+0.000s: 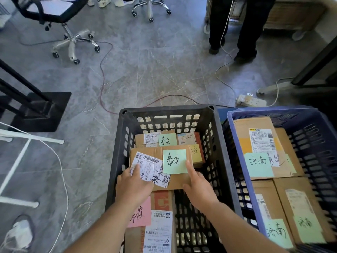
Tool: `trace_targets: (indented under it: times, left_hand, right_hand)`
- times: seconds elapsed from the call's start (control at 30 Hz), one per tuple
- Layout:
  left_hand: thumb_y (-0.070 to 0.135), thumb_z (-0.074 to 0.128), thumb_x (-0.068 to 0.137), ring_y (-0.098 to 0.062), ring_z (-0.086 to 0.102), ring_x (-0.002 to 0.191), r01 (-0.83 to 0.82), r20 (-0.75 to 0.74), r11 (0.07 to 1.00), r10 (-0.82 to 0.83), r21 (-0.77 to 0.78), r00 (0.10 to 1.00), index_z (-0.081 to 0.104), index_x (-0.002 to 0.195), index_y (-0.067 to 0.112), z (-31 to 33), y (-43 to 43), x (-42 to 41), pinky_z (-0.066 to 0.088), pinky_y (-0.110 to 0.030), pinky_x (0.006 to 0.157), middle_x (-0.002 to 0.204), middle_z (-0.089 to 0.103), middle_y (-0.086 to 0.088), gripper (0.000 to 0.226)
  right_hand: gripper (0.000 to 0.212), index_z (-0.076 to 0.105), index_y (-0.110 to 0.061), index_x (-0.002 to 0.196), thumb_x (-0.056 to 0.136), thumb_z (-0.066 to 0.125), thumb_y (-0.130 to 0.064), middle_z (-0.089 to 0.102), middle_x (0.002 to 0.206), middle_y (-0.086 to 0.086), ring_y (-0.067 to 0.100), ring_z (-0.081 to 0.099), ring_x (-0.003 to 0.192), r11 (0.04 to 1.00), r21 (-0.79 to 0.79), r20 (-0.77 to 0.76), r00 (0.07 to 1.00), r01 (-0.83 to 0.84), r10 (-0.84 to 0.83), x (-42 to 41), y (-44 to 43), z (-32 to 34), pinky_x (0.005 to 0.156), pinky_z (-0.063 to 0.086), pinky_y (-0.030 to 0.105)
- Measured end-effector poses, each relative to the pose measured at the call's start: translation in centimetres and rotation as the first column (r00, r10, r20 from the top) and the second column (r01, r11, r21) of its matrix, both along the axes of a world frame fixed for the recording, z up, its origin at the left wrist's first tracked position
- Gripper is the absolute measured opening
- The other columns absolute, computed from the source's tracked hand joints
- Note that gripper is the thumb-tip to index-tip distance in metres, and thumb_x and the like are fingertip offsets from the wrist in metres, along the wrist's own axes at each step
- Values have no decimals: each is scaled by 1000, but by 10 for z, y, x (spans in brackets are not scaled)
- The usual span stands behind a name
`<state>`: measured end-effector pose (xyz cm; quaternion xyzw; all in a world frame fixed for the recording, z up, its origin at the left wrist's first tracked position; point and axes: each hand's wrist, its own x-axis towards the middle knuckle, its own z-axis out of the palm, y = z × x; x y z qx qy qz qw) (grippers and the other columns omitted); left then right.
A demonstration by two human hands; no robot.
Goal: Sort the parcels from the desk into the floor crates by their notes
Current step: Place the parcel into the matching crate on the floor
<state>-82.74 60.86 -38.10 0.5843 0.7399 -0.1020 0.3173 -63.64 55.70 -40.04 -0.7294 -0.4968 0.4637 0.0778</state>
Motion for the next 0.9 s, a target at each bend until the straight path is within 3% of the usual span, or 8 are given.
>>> trace_targets:
  times: [0.1,0.33,0.57,0.77,0.9]
  left_hand:
    - [38,52,86,-28,22,135,-3,3,1000,3,-5,1000,15,155,24,-3,-1,1,26,-39,112,153,24,-6,80]
    - [41,53,79,-26,37,118,-114,132,992,106,56,986,48,135,26,1,1,0,37,-43,103,132,46,-3,58]
    - [28,58,88,-24,27,128,-180,263,963,123,202,957,40,145,25,22,30,10,31,-38,108,143,31,-4,60]
    - [27,60,85,-26,14,140,21,131,983,-45,182,990,22,153,24,16,73,7,22,-40,114,155,16,-5,78]
    - [26,60,88,-27,6,145,175,23,982,-177,68,984,12,155,22,-1,70,3,19,-40,116,162,-1,-3,82]
  right_hand:
    - [75,-9,-40,152,101,41,-18,36,146,4,16,56,106,1000,-9,14,1000,-12,12,0,1,-2,87,52,29]
    - [76,-5,-41,152,100,45,-19,37,145,2,18,55,108,999,28,21,1000,19,-19,1,0,-1,89,51,31]
    - [77,-6,-40,153,100,48,-25,39,142,3,11,49,94,994,113,61,998,7,-14,11,37,23,85,50,28]
    - [79,-4,-36,154,99,51,-24,36,146,8,12,51,100,990,138,46,999,-5,-2,6,89,18,80,46,26]
    - [73,2,-28,155,99,48,-19,34,148,19,29,49,122,994,87,97,993,-72,64,5,98,2,96,42,35]
